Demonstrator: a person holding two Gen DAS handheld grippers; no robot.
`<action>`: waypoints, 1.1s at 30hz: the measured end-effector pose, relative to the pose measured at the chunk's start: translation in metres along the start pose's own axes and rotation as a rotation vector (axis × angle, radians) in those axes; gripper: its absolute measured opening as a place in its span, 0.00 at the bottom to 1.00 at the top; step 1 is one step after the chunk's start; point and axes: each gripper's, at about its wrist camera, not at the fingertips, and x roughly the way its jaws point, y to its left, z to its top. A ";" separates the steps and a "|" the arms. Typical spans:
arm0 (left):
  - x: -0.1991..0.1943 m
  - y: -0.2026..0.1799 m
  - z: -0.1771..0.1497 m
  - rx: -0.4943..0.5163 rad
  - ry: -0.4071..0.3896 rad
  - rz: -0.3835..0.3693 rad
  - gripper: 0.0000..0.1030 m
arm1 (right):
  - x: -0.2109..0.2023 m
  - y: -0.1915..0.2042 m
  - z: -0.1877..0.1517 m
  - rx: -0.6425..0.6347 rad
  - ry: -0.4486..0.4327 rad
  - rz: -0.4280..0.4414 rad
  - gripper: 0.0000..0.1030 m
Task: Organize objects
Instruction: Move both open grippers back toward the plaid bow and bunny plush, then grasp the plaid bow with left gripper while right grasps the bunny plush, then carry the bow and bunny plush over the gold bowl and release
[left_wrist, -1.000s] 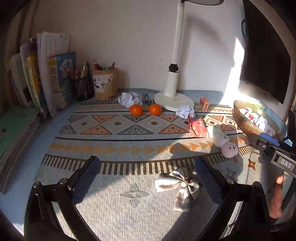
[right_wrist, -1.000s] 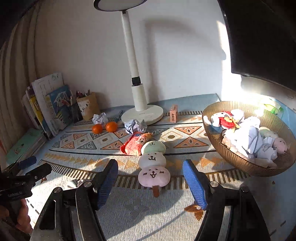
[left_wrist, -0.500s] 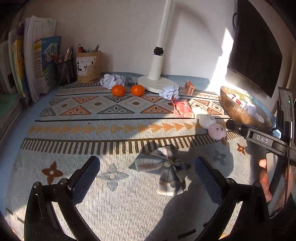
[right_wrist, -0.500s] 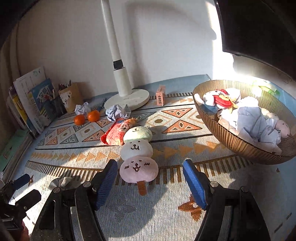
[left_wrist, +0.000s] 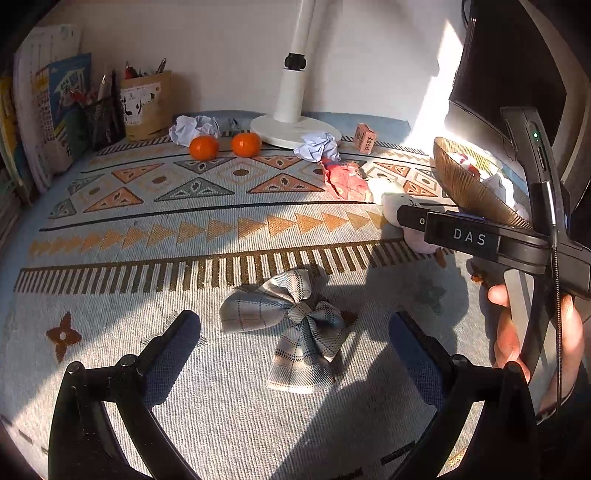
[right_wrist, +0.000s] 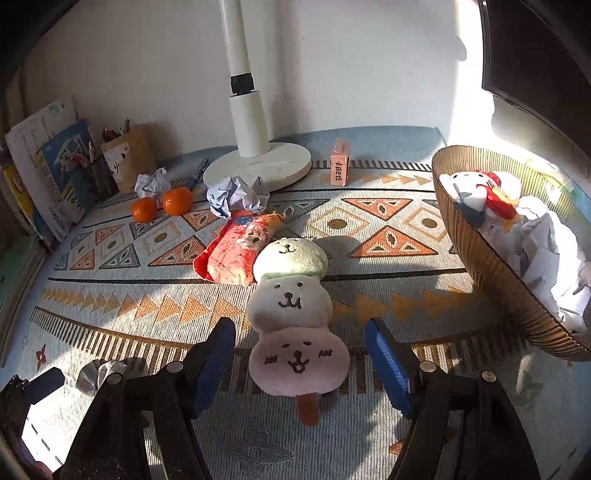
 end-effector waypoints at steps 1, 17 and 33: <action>0.006 0.000 0.001 -0.015 0.026 -0.017 0.89 | 0.002 0.000 0.002 0.007 0.005 0.012 0.69; 0.008 -0.014 0.013 0.046 0.014 0.013 0.17 | -0.025 -0.013 -0.006 -0.001 0.004 0.031 0.47; -0.014 -0.188 0.147 0.300 -0.205 -0.362 0.17 | -0.194 -0.201 0.055 0.330 -0.347 -0.244 0.47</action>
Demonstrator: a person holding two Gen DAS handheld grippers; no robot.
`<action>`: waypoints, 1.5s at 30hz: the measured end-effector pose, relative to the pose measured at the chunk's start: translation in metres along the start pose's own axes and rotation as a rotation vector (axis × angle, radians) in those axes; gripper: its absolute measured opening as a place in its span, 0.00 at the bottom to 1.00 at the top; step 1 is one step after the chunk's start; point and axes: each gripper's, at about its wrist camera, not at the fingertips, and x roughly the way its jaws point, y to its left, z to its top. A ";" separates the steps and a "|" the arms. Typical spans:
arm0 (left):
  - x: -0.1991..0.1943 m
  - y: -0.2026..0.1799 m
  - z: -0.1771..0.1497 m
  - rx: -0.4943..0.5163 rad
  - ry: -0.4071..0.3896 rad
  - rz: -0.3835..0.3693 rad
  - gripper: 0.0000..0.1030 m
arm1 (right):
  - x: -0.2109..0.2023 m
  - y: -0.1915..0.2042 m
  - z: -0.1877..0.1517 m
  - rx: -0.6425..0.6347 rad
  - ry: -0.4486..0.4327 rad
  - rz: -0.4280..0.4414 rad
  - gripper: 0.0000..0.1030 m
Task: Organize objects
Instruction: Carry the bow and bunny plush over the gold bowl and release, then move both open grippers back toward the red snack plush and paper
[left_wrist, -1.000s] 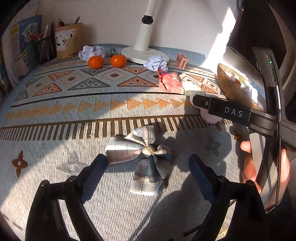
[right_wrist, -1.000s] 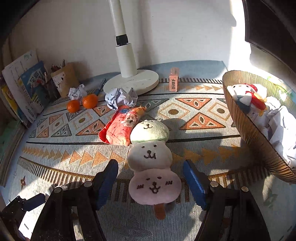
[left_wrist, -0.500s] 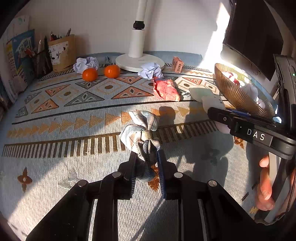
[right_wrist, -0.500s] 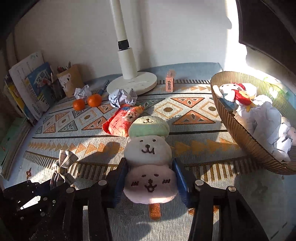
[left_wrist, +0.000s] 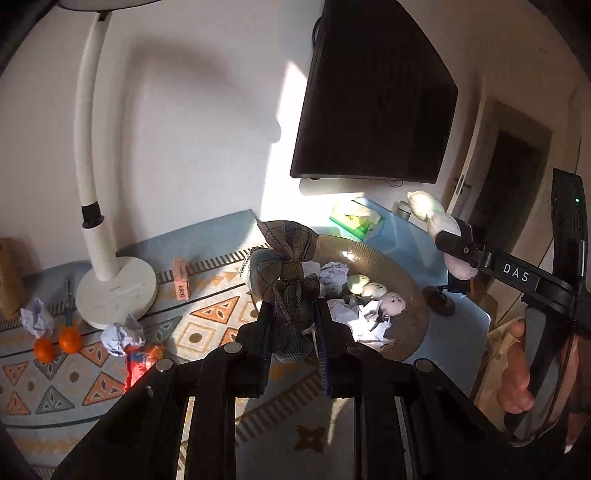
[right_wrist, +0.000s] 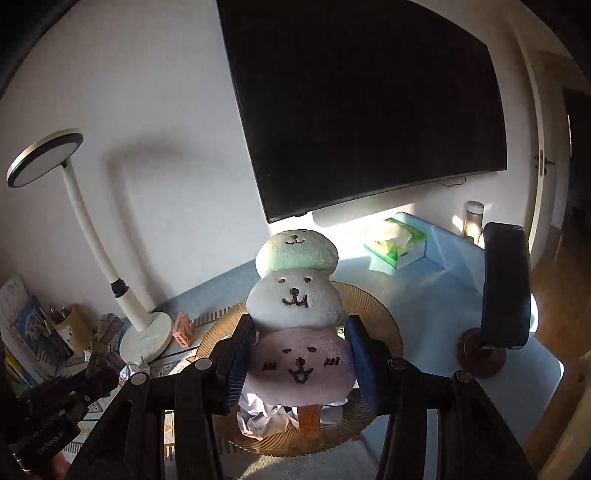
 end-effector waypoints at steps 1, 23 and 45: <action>0.012 -0.006 0.005 0.005 0.002 -0.019 0.17 | 0.007 -0.005 0.003 0.008 0.009 -0.010 0.47; -0.088 0.061 -0.017 -0.060 -0.067 0.107 0.85 | -0.015 0.076 -0.038 -0.118 0.061 0.284 0.60; -0.063 0.183 -0.146 -0.305 -0.031 0.303 0.98 | 0.082 0.180 -0.173 -0.241 0.264 0.329 0.60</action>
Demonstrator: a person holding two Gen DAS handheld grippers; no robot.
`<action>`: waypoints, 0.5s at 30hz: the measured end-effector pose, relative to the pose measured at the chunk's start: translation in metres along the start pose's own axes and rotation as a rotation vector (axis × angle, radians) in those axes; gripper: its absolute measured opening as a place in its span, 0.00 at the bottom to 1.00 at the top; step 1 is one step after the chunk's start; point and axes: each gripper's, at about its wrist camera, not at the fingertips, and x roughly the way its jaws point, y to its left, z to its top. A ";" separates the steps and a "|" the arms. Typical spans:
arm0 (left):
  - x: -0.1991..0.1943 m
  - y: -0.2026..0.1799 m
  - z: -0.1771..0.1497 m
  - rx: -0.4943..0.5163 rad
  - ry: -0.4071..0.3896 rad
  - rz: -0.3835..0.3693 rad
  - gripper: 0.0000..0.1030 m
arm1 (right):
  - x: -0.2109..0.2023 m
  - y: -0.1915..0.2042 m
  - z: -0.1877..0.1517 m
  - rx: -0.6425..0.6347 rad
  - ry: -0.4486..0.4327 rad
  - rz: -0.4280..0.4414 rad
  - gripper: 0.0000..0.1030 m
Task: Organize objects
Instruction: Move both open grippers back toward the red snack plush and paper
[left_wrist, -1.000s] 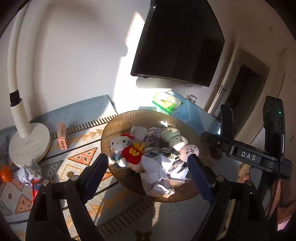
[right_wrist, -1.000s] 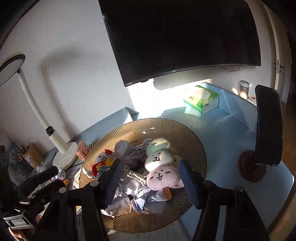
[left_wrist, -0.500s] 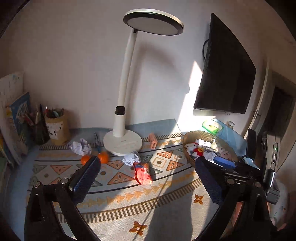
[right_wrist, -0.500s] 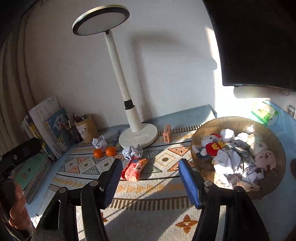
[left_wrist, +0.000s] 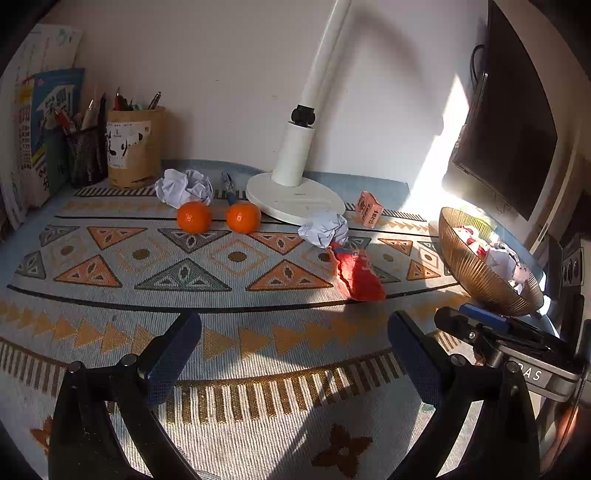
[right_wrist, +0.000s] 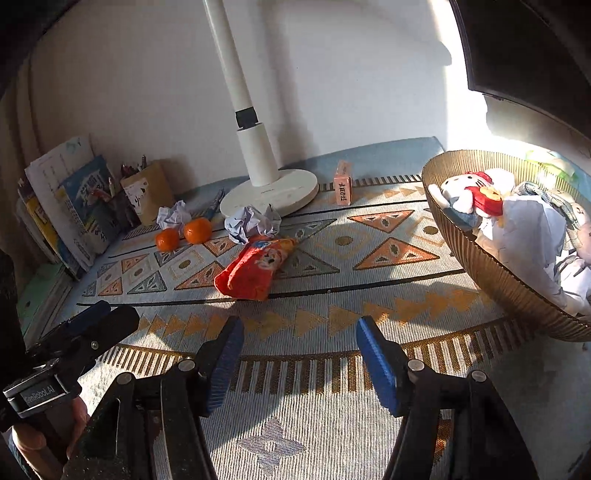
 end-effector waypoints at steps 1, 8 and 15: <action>0.001 0.002 0.000 -0.011 0.003 -0.009 0.98 | 0.002 0.001 0.001 -0.001 0.006 0.001 0.60; -0.004 -0.001 0.029 -0.009 0.020 -0.149 0.96 | 0.034 0.020 0.022 0.009 0.159 0.073 0.60; 0.052 -0.003 0.099 0.020 0.113 -0.211 0.93 | 0.071 0.044 0.049 0.010 0.186 0.062 0.60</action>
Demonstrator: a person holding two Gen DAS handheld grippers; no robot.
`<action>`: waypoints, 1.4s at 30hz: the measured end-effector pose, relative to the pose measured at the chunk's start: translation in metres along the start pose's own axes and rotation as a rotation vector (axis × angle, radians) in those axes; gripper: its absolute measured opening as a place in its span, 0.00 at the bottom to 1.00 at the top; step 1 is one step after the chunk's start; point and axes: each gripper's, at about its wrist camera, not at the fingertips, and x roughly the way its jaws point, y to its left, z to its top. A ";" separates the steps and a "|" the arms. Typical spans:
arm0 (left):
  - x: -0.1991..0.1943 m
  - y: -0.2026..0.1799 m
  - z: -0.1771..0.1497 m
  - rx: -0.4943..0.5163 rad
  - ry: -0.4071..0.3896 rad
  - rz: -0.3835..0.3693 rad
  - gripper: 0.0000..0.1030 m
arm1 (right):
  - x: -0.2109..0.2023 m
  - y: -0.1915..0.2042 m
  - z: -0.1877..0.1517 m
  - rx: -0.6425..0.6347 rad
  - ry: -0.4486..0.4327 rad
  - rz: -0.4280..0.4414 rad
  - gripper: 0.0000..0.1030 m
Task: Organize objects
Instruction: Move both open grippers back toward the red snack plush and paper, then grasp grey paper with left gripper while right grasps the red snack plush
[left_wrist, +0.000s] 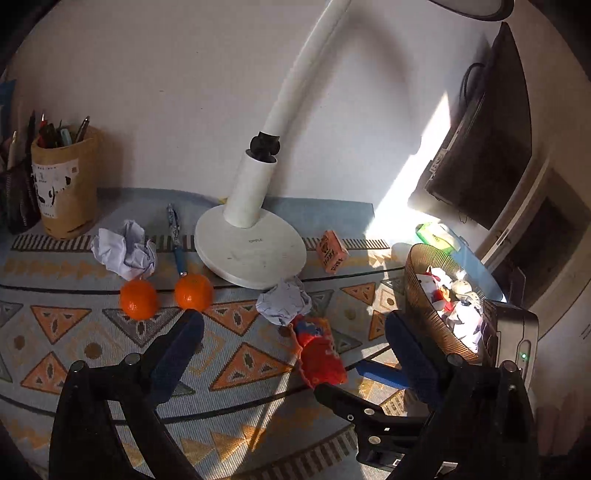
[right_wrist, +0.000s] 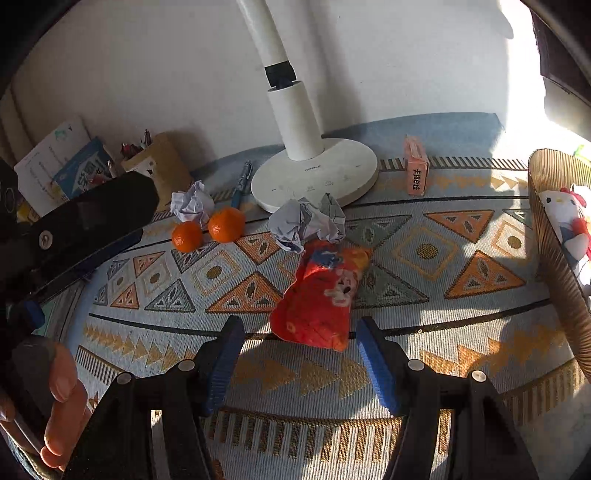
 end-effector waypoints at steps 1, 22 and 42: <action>0.012 0.002 0.004 0.000 0.024 -0.018 0.89 | 0.006 0.001 0.002 -0.007 -0.001 -0.024 0.60; 0.110 -0.018 -0.014 0.042 0.220 0.131 0.29 | -0.035 -0.058 -0.033 0.049 -0.042 -0.065 0.19; -0.040 -0.035 -0.140 -0.082 -0.027 0.136 0.30 | -0.073 -0.054 -0.086 -0.003 -0.031 -0.031 0.75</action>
